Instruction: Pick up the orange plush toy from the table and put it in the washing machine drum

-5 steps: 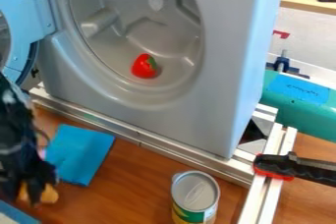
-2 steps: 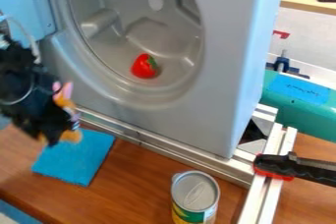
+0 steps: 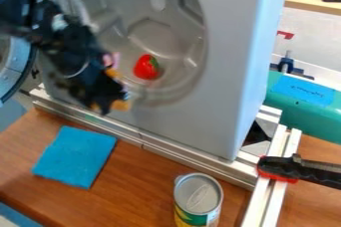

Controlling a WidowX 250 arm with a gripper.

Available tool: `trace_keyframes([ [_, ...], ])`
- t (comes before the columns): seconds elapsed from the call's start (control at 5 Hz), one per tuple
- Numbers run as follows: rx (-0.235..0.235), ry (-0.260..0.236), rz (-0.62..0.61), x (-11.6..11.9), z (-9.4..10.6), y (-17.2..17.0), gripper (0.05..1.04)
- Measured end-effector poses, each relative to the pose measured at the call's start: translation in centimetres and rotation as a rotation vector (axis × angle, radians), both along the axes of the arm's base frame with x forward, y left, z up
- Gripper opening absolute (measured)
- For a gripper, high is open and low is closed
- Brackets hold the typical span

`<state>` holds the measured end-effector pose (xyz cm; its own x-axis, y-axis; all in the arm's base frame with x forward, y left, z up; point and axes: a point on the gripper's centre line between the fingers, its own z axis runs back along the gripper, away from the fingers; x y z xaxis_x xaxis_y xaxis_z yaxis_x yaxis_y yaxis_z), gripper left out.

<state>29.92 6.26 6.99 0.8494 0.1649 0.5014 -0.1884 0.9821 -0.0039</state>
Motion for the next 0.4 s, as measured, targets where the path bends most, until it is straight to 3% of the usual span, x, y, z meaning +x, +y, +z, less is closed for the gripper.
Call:
trace_keyframes([
  [0.4,-0.06,-0.05,0.007,5.0,1.0,-1.2,0.359],
])
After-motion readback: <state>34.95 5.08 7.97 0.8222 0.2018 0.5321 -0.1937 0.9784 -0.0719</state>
